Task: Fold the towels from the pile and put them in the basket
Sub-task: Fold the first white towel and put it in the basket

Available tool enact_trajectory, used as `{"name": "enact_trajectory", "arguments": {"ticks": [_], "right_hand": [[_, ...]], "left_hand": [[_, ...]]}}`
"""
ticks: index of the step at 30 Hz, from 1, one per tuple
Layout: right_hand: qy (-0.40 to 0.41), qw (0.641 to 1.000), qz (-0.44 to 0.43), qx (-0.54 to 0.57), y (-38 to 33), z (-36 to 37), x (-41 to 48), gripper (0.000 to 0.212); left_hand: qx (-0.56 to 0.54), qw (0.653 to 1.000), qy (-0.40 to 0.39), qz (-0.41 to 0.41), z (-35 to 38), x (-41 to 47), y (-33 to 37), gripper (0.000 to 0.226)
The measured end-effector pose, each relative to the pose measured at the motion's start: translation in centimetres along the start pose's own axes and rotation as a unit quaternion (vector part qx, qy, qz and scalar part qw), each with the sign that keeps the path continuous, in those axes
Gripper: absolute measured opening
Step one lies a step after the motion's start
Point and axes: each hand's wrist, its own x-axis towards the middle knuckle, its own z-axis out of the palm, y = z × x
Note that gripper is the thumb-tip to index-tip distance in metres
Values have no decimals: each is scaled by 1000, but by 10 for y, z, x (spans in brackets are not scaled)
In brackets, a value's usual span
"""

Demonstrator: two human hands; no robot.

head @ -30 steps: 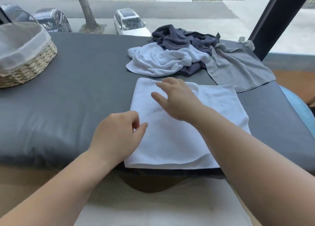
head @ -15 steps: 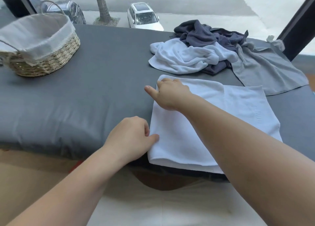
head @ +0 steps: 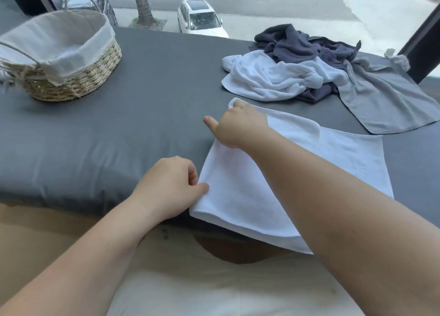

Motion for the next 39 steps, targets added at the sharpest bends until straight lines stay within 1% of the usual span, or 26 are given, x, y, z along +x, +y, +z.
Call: {"name": "enact_trajectory", "arguments": {"ticks": [4, 9, 11, 13, 15, 17, 20, 21, 23, 26, 29, 31, 33, 36, 39], "right_hand": [[16, 994, -53, 93, -15, 2, 10, 74], [-28, 961, -170, 215, -40, 0, 24, 70], [-44, 952, -196, 229, -45, 1, 24, 69], [-51, 949, -203, 237, -44, 3, 21, 65], [-37, 949, -199, 241, -35, 4, 17, 62], [-3, 956, -183, 230, -17, 2, 11, 59], [50, 972, -140, 183, 25, 1, -2, 60], [58, 977, -121, 163, 40, 2, -6, 62], [42, 988, -79, 128, 67, 8, -14, 68], [-5, 997, -28, 69, 100, 23, -25, 75], [-9, 999, -20, 28, 119, 33, -33, 80], [-9, 1000, -18, 19, 120, 32, -34, 80], [-1, 999, -24, 20, 114, 28, -31, 77], [27, 994, -69, 84, 95, 17, -23, 69], [23, 983, -88, 158, 73, 9, -7, 63]], "left_hand": [[33, 998, 58, 2, -10, 3, -14, 22], [104, 987, 110, -50, -39, 12, -51, 21], [128, 982, 117, -77, -47, 13, -66, 21], [152, 976, 117, -100, -51, 13, -75, 22], [167, 972, 133, -103, -53, 11, -74, 24], [161, 971, 160, -71, -50, 8, -62, 27], [101, 980, 170, 24, -36, 3, -24, 29], [78, 982, 160, 61, -29, 2, -10, 31], [45, 984, 119, 126, -11, 0, 16, 36], [50, 981, 48, 180, 16, 0, 42, 41], [68, 977, 24, 201, 31, 0, 50, 29], [55, 978, 25, 201, 35, 0, 48, 18], [37, 979, 36, 198, 36, -2, 45, 13], [23, 980, 57, 190, 33, -5, 40, 11], [23, 983, 57, 174, 30, -7, 37, 7]]}}
